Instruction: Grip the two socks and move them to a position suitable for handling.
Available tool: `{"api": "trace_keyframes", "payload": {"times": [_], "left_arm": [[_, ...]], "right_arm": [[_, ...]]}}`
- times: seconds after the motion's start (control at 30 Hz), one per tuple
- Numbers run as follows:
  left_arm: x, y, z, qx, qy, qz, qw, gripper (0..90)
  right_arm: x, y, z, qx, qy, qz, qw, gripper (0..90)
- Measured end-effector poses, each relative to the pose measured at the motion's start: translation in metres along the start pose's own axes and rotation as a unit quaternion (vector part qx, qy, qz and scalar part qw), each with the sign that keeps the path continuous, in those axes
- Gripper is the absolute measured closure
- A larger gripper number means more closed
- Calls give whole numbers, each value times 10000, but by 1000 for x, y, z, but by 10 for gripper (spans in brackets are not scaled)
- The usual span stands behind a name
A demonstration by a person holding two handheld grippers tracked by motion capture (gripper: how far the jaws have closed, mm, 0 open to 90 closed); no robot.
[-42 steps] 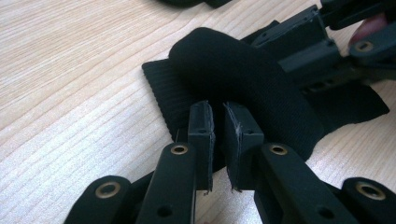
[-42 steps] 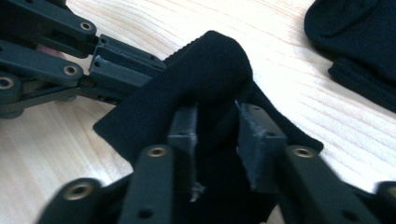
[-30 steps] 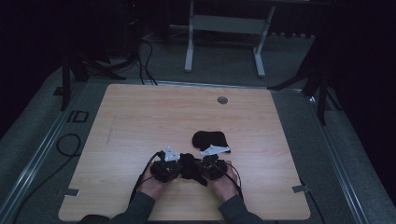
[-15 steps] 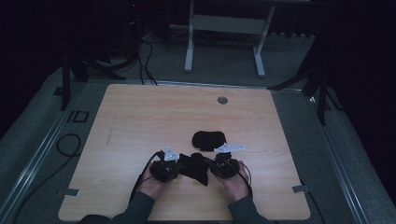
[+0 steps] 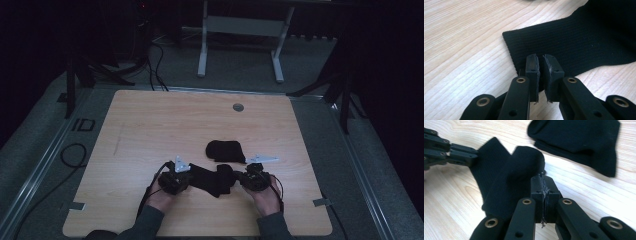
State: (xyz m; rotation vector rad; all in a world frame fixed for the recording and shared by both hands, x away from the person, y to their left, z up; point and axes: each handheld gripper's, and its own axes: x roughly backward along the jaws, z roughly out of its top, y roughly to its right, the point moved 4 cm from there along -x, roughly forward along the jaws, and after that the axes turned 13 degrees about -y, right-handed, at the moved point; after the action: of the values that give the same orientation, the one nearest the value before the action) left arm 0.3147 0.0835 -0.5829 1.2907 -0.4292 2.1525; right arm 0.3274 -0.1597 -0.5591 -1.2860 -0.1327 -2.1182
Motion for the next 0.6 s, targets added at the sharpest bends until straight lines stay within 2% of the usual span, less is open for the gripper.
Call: {"api": "trace_keyframes", "payload": {"times": [0.23,0.4,0.6], "left_arm": [[1,-5,-1,59,-16,80,9999,829],[3,-10,-2,82,-31,205,9998,820],[4,-16,-3,138,-33,367,9992,819]], "right_arm": [[5,16,-6,-182,-123,-36,9998,885],[12,34,-16,-270,-359,-229,9987,884],[12,40,-22,-242,-614,-227,9976,884]]}}
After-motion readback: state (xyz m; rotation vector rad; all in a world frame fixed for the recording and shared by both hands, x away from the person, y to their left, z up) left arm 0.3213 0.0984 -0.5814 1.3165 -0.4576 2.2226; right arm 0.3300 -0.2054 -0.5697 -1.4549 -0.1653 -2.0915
